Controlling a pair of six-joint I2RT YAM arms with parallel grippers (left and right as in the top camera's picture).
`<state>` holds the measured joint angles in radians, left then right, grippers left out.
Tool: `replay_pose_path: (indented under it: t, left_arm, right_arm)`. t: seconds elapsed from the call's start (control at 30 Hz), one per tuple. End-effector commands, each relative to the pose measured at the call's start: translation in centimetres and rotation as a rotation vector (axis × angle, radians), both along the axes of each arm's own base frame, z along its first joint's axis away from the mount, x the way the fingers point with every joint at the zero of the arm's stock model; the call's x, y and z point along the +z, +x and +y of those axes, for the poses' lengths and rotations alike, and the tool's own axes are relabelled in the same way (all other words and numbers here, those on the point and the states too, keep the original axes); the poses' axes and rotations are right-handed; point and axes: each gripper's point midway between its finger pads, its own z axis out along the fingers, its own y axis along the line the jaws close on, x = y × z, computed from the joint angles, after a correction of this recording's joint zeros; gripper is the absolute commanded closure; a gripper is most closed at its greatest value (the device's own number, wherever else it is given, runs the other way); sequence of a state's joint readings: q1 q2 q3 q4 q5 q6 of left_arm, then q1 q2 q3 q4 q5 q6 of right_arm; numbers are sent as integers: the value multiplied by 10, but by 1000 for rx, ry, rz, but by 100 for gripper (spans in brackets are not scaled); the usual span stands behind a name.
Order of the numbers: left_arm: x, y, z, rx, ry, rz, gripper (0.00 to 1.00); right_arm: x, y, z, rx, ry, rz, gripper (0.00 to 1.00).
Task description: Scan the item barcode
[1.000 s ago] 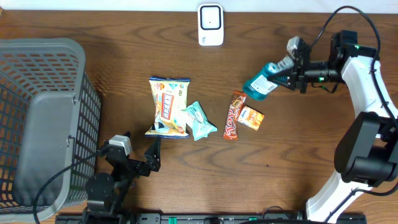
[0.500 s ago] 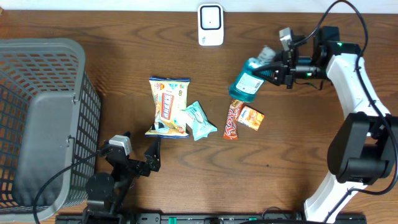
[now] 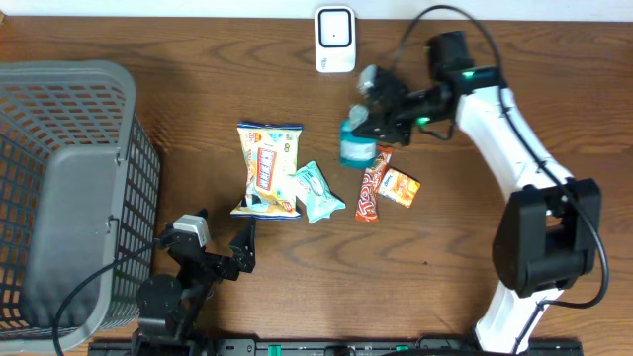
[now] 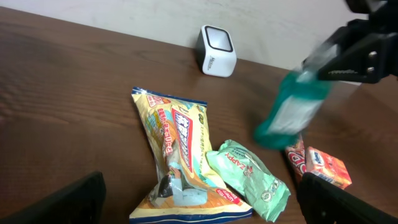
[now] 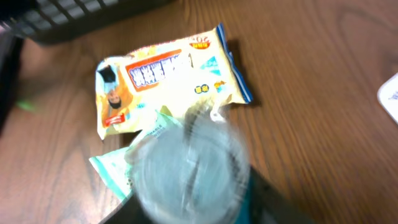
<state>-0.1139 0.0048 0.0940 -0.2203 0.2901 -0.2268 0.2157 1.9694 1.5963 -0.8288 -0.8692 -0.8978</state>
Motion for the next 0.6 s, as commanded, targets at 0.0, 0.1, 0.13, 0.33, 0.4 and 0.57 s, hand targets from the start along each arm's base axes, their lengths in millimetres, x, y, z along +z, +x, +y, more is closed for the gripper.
replay_pose_path:
  t: [0.0,0.1,0.13,0.33,0.4,0.57]
  left_arm:
    - [-13,-2,-2,-17,19,33,2]
    - [-13,-2,-2,-17,19,33,2]
    - [-13,-2,-2,-17,19,33,2]
    - [-13,-2,-2,-17,19,33,2]
    - [-13,-2,-2,-17,19,33,2]
    - [-13,-2,-2,-17,19,33,2]
  right_arm:
    - [-2,4,9,-37,-126,-39,94]
    - [-8,-1,19,-20,-179,-59,95]
    - [-9,-2,22,-15,-189,-65,94]
    - [-9,-5,29,-10,-192,-68,86]
    - [-8,-4,30,-32,-187,-50,82]
    - [-6,-2,33,-37,-171,-53,60]
